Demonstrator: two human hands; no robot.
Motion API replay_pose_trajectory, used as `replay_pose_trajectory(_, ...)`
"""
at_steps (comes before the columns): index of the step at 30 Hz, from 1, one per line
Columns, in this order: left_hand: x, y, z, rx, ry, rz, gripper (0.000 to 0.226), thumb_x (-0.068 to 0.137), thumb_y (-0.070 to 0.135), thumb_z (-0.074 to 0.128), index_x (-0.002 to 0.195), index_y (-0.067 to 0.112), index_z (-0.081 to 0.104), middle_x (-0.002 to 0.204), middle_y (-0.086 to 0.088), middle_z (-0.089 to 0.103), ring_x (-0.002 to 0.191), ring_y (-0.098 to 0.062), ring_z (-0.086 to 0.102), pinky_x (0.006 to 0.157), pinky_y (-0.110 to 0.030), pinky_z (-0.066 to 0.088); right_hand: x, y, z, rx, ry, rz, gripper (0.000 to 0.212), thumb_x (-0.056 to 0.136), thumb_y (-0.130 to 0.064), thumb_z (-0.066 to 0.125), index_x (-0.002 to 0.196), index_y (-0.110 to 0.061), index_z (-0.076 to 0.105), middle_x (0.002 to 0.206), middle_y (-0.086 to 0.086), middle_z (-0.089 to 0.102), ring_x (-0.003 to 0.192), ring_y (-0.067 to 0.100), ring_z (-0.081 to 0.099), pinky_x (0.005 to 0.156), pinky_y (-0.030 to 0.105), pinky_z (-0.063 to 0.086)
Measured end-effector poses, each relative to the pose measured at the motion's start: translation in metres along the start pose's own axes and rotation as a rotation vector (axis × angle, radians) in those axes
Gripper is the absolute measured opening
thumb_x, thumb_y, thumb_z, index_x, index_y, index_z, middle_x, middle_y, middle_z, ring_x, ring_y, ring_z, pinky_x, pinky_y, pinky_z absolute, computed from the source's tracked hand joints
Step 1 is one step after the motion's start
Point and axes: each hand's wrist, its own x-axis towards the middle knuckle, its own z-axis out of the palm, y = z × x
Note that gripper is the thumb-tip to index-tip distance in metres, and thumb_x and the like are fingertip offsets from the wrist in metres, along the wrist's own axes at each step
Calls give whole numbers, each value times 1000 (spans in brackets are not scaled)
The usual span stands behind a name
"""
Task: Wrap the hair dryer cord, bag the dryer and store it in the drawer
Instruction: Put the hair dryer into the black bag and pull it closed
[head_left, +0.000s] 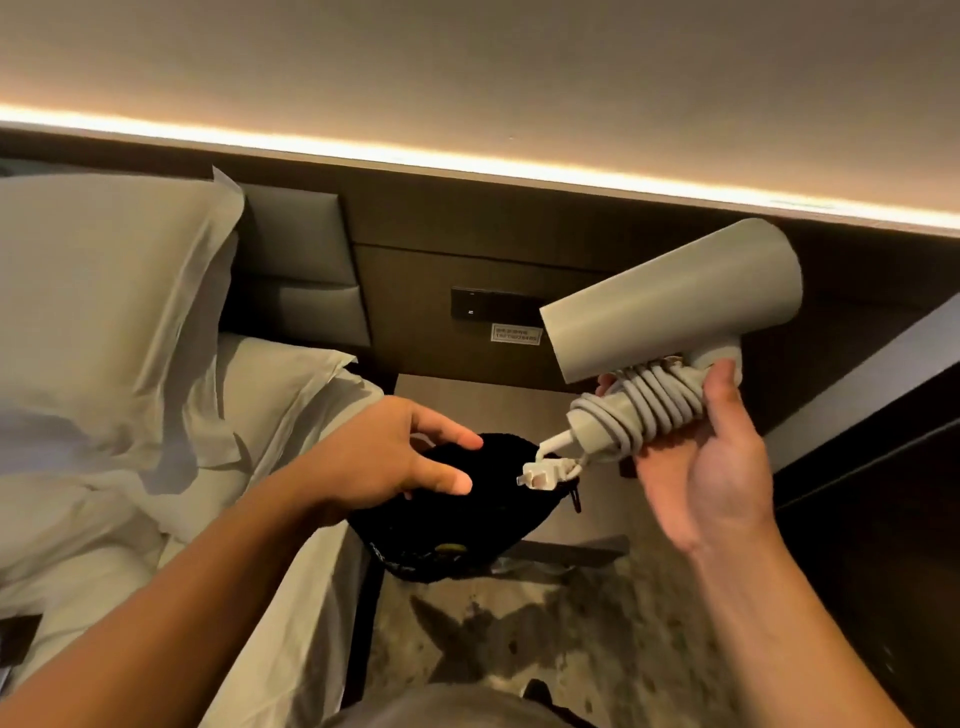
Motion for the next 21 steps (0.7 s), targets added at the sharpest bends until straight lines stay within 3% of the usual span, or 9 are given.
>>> replay_pose_trajectory(3, -13, 14, -8, -45, -96, 27, 38, 75, 19, 85, 105, 41, 78, 102, 17, 75, 96, -9, 73, 86, -44, 62, -4, -5, 18, -50, -41, -90, 64, 81, -44, 73, 135, -20, 51, 130, 17, 57, 126, 46, 53, 98, 65, 45)
replay_pose_trajectory(5, -19, 20, -13, -161, -129, 49, 39, 75, 16, 84, 109, 34, 78, 109, 8, 77, 103, -19, 73, 95, -51, 57, -7, -3, 25, -65, -86, -140, 52, 83, -38, 72, 127, -18, 54, 125, 14, 62, 127, 47, 51, 100, 69, 41)
replay_pose_trajectory(8, -23, 18, -23, -426, -119, 56, 41, 75, 12, 80, 114, 23, 77, 115, -10, 77, 111, -34, 70, 106, -53, 45, -14, 5, 31, -65, -172, -148, 38, 84, -30, 67, 120, -19, 60, 117, 7, 70, 115, 32, 64, 99, 56, 49)
replay_pose_trajectory(12, -25, 12, -32, -671, -32, 55, 36, 80, 10, 77, 116, 11, 76, 114, -15, 76, 107, -31, 66, 109, -49, 35, -25, 24, 29, -111, -227, -109, 38, 79, -31, 72, 115, -23, 68, 114, 7, 71, 110, 26, 65, 97, 45, 52)
replay_pose_trajectory(15, -27, 13, -32, -816, 38, 16, 36, 81, 12, 70, 116, 9, 76, 97, -8, 77, 98, -26, 59, 88, -34, 39, -30, 34, 26, -236, -214, -60, 37, 75, -37, 74, 111, -26, 71, 113, 6, 72, 107, 23, 67, 88, 37, 58)
replay_pose_trajectory(18, -28, 19, -30, -895, 109, 30, 42, 80, 10, 68, 121, 6, 71, 74, 3, 75, 63, -4, 62, 58, -14, 42, -36, 40, 27, -396, -251, -40, 46, 72, -49, 81, 112, -28, 70, 113, 7, 73, 106, 23, 68, 82, 32, 57)
replay_pose_trajectory(21, -27, 24, -22, -876, 162, 44, 36, 75, 11, 72, 110, 9, 78, 89, -2, 75, 67, -5, 60, 54, -14, 42, -41, 47, 29, -489, -270, -51, 47, 70, -57, 81, 105, -27, 71, 105, 8, 73, 100, 25, 65, 85, 42, 52)
